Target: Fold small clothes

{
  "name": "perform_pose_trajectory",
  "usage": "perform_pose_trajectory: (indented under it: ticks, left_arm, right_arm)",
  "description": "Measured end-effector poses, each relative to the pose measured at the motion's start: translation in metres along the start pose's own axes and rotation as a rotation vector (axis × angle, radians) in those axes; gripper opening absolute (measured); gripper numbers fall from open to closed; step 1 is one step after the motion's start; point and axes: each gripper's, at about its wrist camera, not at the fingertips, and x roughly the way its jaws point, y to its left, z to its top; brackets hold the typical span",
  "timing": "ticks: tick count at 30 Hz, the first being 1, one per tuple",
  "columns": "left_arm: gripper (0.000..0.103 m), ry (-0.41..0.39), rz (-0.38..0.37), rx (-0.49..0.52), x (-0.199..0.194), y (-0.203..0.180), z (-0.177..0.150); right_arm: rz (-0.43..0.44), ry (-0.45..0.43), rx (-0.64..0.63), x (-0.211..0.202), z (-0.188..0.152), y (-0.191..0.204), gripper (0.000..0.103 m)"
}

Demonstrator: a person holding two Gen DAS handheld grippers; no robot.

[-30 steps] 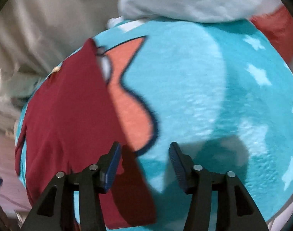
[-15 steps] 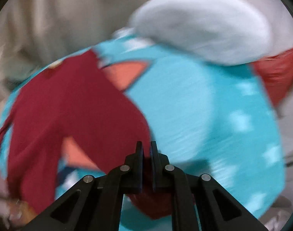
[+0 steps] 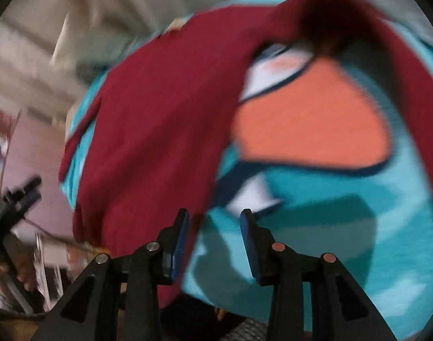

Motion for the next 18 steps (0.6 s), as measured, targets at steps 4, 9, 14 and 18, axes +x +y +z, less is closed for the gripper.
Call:
perform_pose_trajectory:
  ticks: [4, 9, 14, 18]
  left_arm:
    - [0.086, 0.019, 0.013, 0.009, 0.003, 0.0, -0.008]
    - [0.086, 0.001, 0.015, 0.017, -0.005, -0.002, -0.011]
    - [0.086, -0.032, 0.018, 0.015, -0.013, 0.0, -0.007]
    - [0.086, -0.028, -0.005, -0.002, -0.012, -0.001, -0.004]
  right_arm:
    - [-0.063, -0.037, -0.128, 0.012, 0.0, 0.037, 0.034]
    - [-0.045, -0.03, -0.096, -0.002, -0.002, 0.022, 0.008]
    - [-0.117, -0.061, 0.025, -0.037, -0.022, -0.027, 0.006]
    - [-0.067, -0.178, 0.251, -0.073, -0.024, -0.082, 0.007]
